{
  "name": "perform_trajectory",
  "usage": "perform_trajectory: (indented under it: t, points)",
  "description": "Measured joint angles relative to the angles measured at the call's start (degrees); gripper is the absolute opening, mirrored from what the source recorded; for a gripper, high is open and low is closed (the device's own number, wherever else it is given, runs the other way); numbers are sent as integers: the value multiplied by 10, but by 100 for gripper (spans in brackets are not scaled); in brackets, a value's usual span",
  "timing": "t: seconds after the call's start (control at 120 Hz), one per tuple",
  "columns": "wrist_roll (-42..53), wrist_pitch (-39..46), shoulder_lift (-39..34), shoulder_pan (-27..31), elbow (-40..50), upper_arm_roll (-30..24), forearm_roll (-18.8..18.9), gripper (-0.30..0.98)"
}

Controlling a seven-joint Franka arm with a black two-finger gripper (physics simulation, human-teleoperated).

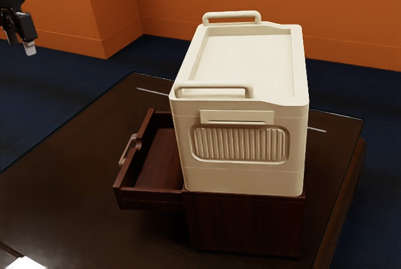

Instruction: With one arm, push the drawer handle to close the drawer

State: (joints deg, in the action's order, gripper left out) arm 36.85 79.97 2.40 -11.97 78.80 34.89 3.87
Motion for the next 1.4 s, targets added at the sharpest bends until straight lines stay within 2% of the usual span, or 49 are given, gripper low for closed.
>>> perform_trajectory:
  t: [0.208, 0.267, 0.342, 0.417, 0.55, 0.642, 0.717, 0.842, 0.925, 1.208, 1.4]
  points:
    - [-1, 0, -1, 5, 1, 0, -5, 69]
    - [-4, -4, -4, 8, -25, -3, -2, 68]
    - [-11, -19, -9, 41, -101, -43, 17, 56]
    - [-19, -31, -11, 61, -121, -80, 40, 38]
    - [-32, -21, -17, 26, -14, -84, 53, 13]
    - [-39, 3, -65, -11, 83, -88, 60, 3]
    - [-44, 37, -103, -5, 173, -91, 70, -2]
    - [-50, 116, -123, 10, 297, -94, 88, -6]
    - [-47, 181, -117, 2, 345, -93, 93, -7]
    - [9, 436, -43, -11, 440, -88, 65, -9]
    - [43, 528, -54, -65, 491, -87, 59, -10]
